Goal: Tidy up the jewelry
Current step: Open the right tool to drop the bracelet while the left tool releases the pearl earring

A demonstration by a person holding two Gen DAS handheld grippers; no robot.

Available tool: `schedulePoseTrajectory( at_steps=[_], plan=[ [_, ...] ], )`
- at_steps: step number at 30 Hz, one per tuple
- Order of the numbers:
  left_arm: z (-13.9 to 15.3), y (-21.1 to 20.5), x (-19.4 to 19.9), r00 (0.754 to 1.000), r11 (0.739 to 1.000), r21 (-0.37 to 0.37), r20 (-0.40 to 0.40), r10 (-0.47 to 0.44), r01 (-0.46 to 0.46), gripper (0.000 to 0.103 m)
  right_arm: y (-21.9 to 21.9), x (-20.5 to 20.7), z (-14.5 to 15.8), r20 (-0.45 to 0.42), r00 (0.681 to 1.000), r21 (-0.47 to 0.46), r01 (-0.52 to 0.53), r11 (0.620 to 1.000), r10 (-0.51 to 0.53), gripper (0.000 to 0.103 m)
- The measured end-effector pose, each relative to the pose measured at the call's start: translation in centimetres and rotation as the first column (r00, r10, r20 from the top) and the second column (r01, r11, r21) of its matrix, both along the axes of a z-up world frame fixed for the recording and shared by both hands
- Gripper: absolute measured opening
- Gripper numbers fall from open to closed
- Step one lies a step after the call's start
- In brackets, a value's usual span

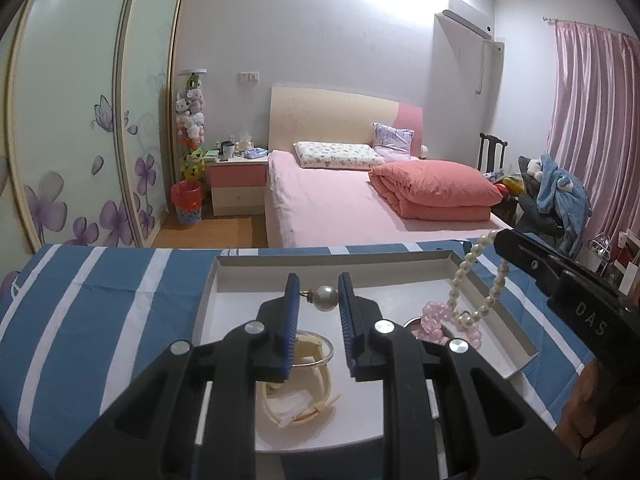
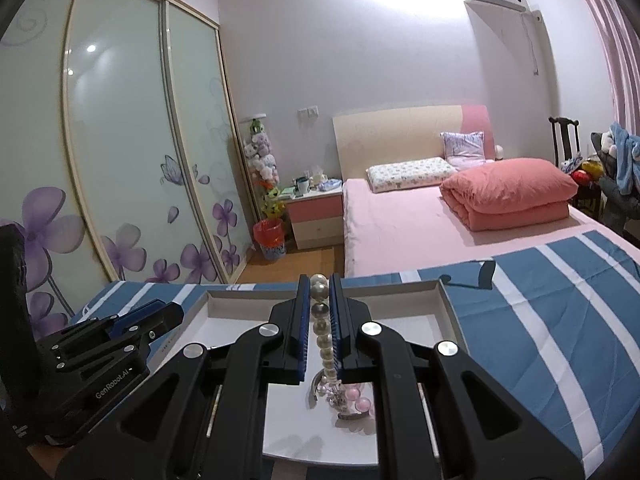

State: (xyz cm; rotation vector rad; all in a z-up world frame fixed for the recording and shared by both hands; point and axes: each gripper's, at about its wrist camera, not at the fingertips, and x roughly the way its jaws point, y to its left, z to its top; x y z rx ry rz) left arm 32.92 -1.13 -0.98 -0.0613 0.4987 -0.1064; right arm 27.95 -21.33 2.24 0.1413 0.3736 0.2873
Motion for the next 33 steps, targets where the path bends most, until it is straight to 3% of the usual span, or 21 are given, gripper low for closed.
schedulePoseTrajectory(
  at_steps=[10,14,18,20,21,22,33],
  plan=[
    [-1.0,0.1,0.8,1.000,1.000,0.003,-0.025,-0.002,0.002,0.020,0.6,1.0,-0.8,-0.050,0.999,-0.015,-0.011,1.000,0.010,0.013],
    [-1.0,0.0,1.0,0.999,1.000,0.002,-0.031,-0.006,0.006,0.020,0.2,1.1,-0.8,-0.050,0.999,-0.006,0.004,1.000,-0.004,0.026],
    [-1.3,-0.2,1.5,0.999,1.000,0.008,-0.042,-0.012,0.012,0.021,-0.2,1.3,-0.9,-0.055,0.998,0.004,0.012,1.000,-0.012,0.027],
    [-1.4,-0.2,1.7,0.999,1.000,0.012,-0.045,-0.009,0.010,0.028,-0.2,1.4,-1.0,-0.056,0.998,0.003,0.011,1.000,-0.011,0.027],
    [-1.4,-0.4,1.8,0.999,1.000,0.013,-0.043,-0.006,0.006,0.037,-0.2,1.5,-1.0,-0.057,0.998,0.001,0.010,1.000,-0.010,0.027],
    [-1.5,-0.3,1.8,0.999,1.000,0.013,-0.039,0.000,0.001,0.038,-0.2,1.5,-1.0,-0.058,0.998,0.002,0.010,1.000,-0.010,0.027],
    [-1.2,0.6,1.1,0.999,1.000,-0.002,-0.040,0.021,-0.021,0.038,-0.6,1.2,-1.2,-0.067,0.998,0.000,0.013,1.000,-0.013,0.027]
  ],
)
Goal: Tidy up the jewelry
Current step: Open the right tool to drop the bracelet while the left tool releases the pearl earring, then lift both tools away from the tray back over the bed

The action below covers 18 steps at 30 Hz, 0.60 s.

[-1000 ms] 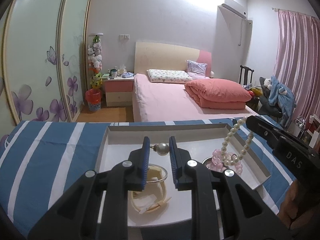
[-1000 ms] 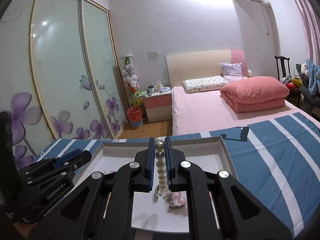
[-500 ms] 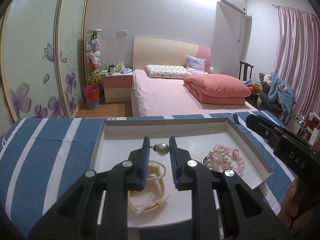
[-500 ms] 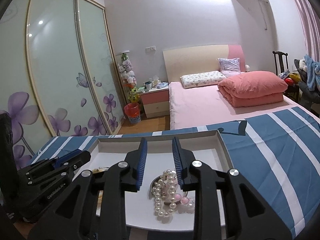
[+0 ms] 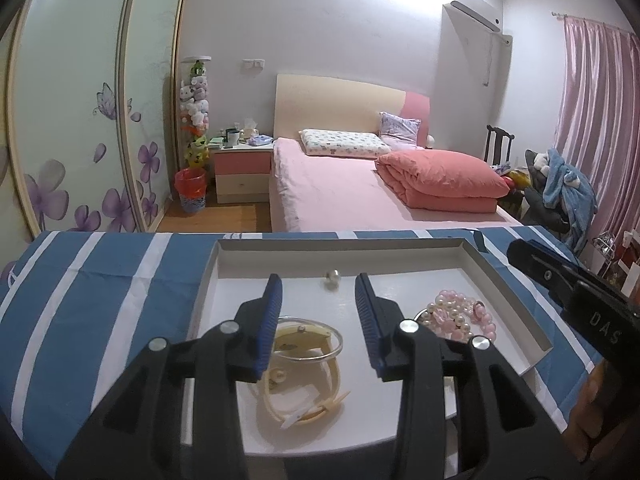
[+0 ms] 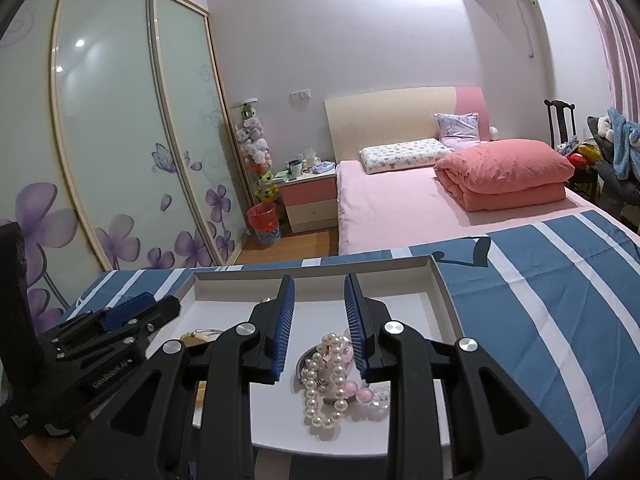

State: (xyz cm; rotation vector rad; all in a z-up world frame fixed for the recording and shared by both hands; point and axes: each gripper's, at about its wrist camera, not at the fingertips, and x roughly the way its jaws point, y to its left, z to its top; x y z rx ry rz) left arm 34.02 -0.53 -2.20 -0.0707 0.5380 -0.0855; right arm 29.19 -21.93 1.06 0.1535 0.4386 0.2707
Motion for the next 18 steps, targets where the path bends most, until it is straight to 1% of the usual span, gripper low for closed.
schedulePoseTrajectory(
  at_steps=[5,9,11,15,18],
  plan=[
    [0.4,1.1,-2.1,1.000,1.000,0.003,0.001,0.001,-0.001,0.038,-0.3,-1.2,-0.2,-0.033,0.999,-0.002,-0.019,1.000,0.019,0.027],
    [0.1,2.5,-4.7,1.000,1.000,0.004,-0.017,0.000,0.000,0.039,0.2,-3.4,-1.4,-0.097,0.993,-0.027,-0.063,0.998,0.060,0.027],
    [-0.1,3.2,-6.2,1.000,1.000,0.004,-0.028,0.004,-0.004,0.040,0.6,-4.9,-2.1,-0.125,0.988,-0.047,-0.096,0.994,0.090,0.027],
    [-0.6,4.8,-9.1,0.999,1.000,0.004,-0.050,0.020,-0.019,0.042,2.1,-8.2,-3.8,-0.205,0.964,-0.089,-0.189,0.978,0.167,0.027],
    [-1.0,6.0,-11.1,0.997,0.999,-0.006,-0.067,0.040,-0.040,0.045,3.4,-10.3,-4.7,-0.261,0.942,-0.109,-0.249,0.962,0.214,0.027]
  ],
)
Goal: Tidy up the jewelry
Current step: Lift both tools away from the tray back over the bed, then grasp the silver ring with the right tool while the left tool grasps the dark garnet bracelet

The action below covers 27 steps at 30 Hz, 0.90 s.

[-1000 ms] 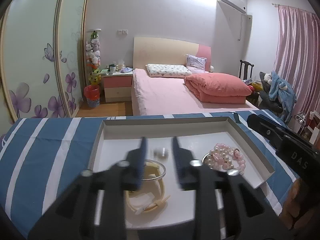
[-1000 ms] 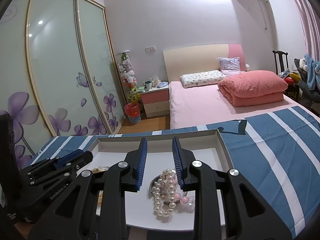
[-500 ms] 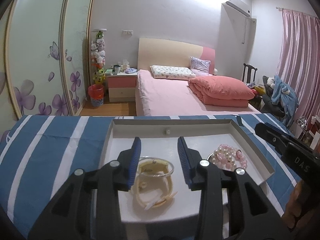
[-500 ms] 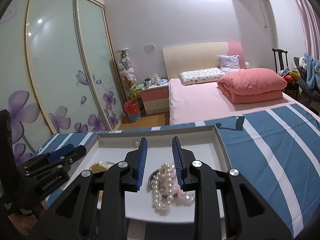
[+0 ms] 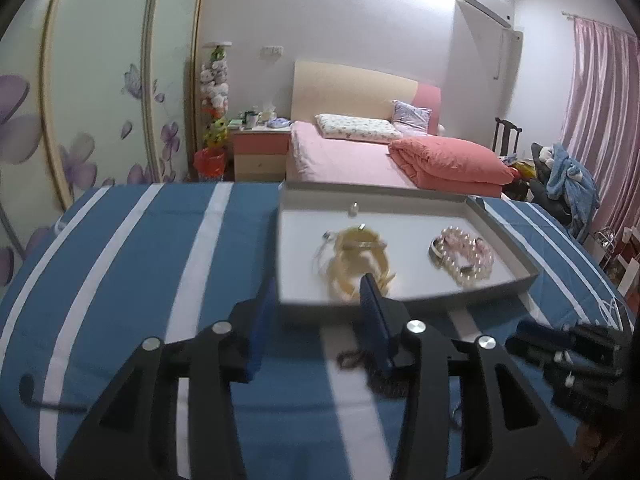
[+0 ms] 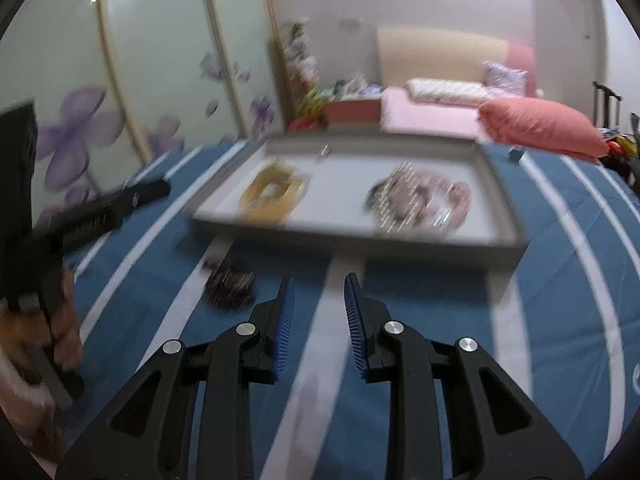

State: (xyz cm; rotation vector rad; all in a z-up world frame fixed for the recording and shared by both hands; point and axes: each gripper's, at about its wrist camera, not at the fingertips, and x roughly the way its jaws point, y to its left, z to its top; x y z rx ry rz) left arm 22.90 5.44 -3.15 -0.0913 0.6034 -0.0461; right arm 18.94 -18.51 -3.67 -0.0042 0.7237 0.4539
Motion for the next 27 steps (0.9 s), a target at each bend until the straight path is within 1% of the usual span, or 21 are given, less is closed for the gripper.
schedulePoseTrajectory(
  at_steps=[4,7,8,11,16,19,20,21,25,27],
  plan=[
    [-0.6,0.9,-1.6,0.999,1.000,0.009,-0.027,0.024,-0.024,0.046,1.5,-2.1,-1.3,-0.065,0.996,-0.021,-0.057,0.998,0.055,0.027],
    [-1.1,1.7,-2.2,0.998,0.999,0.006,-0.056,0.042,-0.042,0.047,2.6,-3.0,-1.9,-0.092,0.993,-0.048,-0.082,0.996,0.077,0.027],
    [-1.2,1.8,-2.4,0.997,0.999,0.003,-0.063,0.045,-0.045,0.047,3.0,-3.3,-2.1,-0.097,0.992,-0.060,-0.089,0.994,0.083,0.028],
    [-1.6,2.4,-2.8,0.995,0.999,-0.001,-0.079,0.054,-0.054,0.047,4.1,-3.6,-2.3,-0.103,0.990,-0.093,-0.103,0.990,0.093,0.041],
    [-1.7,2.4,-3.3,0.994,0.998,0.001,-0.090,0.056,-0.056,0.047,5.0,-3.0,-2.9,-0.115,0.991,-0.138,-0.085,0.987,0.070,0.041],
    [-1.7,2.2,-3.2,0.994,0.999,0.002,-0.094,0.051,-0.051,0.048,5.2,-2.8,-3.0,-0.118,0.991,-0.150,-0.083,0.985,0.065,0.039],
    [-1.7,2.2,-3.2,0.994,0.999,0.003,-0.095,0.050,-0.050,0.048,5.3,-2.8,-3.0,-0.114,0.991,-0.160,-0.081,0.984,0.063,0.033],
    [-1.8,2.0,-3.1,0.994,0.999,0.004,-0.097,0.048,-0.048,0.049,5.4,-2.8,-3.0,-0.112,0.992,-0.165,-0.080,0.983,0.062,0.022],
    [-2.0,1.1,-2.8,0.993,1.000,0.004,-0.112,0.031,-0.031,0.051,4.8,-2.8,-2.9,-0.109,0.993,-0.171,-0.061,0.983,0.043,0.022],
    [-2.1,0.5,-2.6,0.992,1.000,0.009,-0.122,0.016,-0.015,0.054,3.8,-2.4,-2.9,-0.107,0.994,-0.174,-0.024,0.985,0.005,0.022]
  ],
)
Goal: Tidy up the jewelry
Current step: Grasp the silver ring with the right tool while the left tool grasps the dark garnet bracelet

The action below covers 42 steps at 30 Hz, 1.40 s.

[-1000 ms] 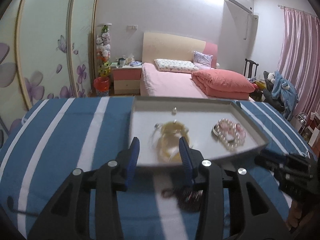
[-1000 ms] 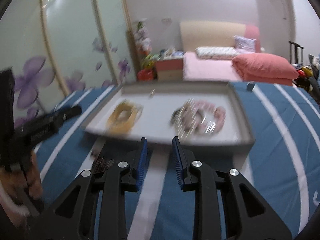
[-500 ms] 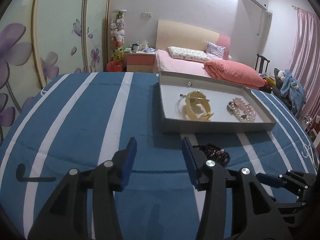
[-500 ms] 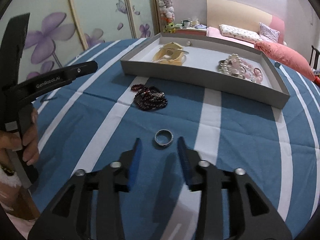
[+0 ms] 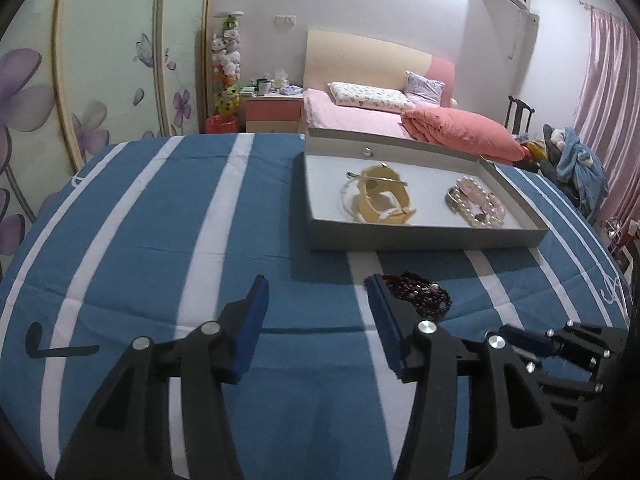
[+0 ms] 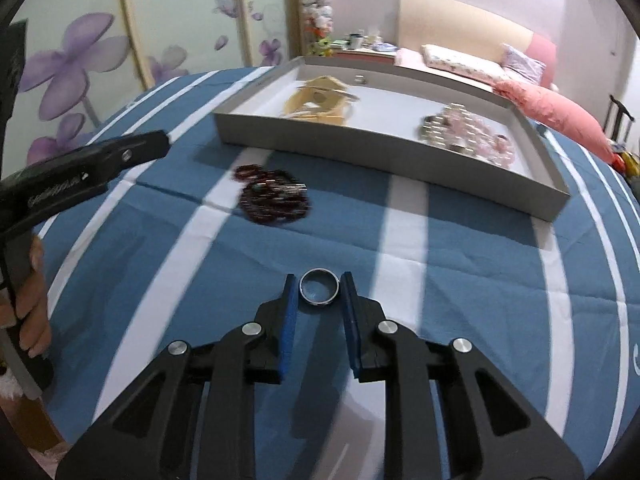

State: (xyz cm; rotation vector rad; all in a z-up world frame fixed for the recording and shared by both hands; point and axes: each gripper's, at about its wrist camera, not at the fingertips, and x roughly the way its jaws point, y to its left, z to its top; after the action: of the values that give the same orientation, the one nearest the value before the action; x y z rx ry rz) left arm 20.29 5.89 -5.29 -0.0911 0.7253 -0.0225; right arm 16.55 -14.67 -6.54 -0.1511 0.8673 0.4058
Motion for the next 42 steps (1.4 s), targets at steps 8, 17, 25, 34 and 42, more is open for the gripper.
schedulePoseTrajectory(
  at_steps=[8,17,25,34,42],
  plan=[
    [-0.7,-3.2,1.2,0.995,0.996,0.038,-0.050,-0.082,0.084,0.065,-7.5,3.1,0.0,-0.013,0.958,0.005,0.287,0.958,-0.287,0.022],
    [-2.3,-6.1,2.6,0.983,0.987,0.072,-0.125,-0.131,0.141,0.073,-10.2,3.7,-0.1,-0.008,0.934,0.019,0.358,0.933,-0.358,0.023],
    [-3.0,-7.3,3.5,0.977,0.986,0.085,-0.167,-0.130,0.146,0.074,-10.0,3.7,-0.2,-0.009,0.934,0.018,0.356,0.934,-0.356,0.023],
    [-3.8,-8.3,4.9,0.970,0.987,0.083,-0.213,-0.115,0.135,0.074,-10.0,3.5,-0.2,-0.008,0.938,0.014,0.348,0.937,-0.348,0.023],
    [-3.5,-9.1,4.9,0.974,0.985,0.084,-0.184,-0.135,0.152,0.024,-10.0,3.5,-0.1,-0.012,0.940,0.022,0.342,0.940,-0.341,0.023]
  ],
)
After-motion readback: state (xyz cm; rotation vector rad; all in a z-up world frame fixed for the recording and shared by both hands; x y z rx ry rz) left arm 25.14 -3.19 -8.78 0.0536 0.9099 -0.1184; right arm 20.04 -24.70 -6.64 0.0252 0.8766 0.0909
